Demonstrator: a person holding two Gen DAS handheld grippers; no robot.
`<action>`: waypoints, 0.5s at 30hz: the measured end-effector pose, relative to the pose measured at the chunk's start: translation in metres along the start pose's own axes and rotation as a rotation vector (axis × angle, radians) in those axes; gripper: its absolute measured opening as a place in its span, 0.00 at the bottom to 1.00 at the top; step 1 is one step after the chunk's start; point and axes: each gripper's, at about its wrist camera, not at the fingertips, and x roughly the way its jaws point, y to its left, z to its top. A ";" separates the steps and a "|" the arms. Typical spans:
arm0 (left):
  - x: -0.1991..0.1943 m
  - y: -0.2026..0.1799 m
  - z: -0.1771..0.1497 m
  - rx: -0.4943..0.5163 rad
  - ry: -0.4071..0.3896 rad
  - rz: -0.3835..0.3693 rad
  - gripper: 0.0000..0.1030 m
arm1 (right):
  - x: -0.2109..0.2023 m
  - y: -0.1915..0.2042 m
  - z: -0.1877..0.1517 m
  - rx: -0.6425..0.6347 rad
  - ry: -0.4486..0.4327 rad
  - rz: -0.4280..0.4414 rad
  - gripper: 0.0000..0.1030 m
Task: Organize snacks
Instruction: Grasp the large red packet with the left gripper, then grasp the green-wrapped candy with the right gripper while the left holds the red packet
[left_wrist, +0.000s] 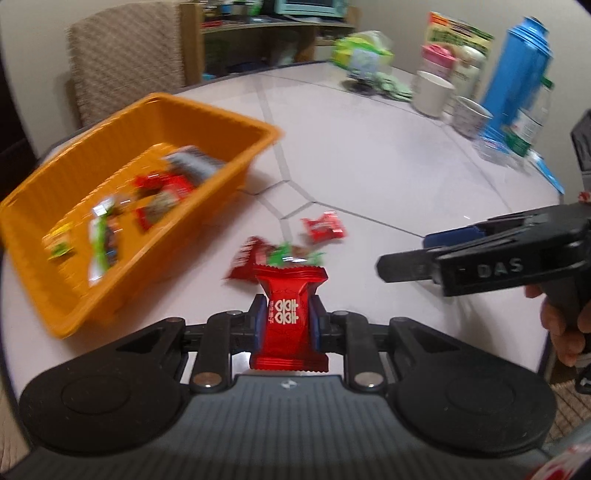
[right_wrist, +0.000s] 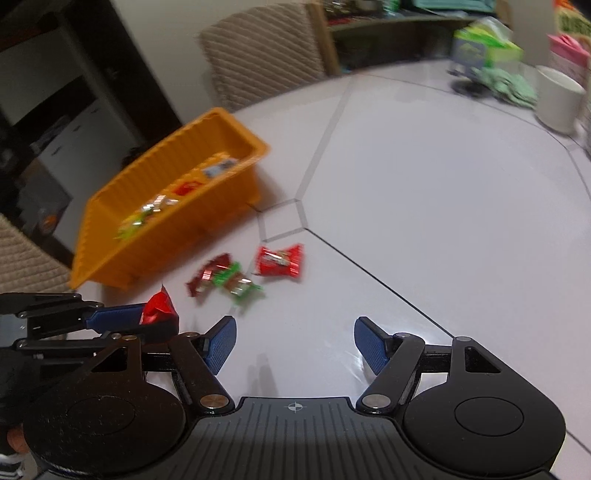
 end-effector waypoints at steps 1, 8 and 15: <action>-0.001 0.005 -0.001 -0.017 0.000 0.021 0.20 | 0.002 0.004 0.001 -0.025 -0.008 0.017 0.69; -0.007 0.036 -0.007 -0.120 0.001 0.109 0.20 | 0.027 0.027 0.009 -0.217 -0.019 0.107 0.45; -0.009 0.050 -0.013 -0.170 0.007 0.149 0.20 | 0.054 0.036 0.017 -0.331 -0.002 0.115 0.31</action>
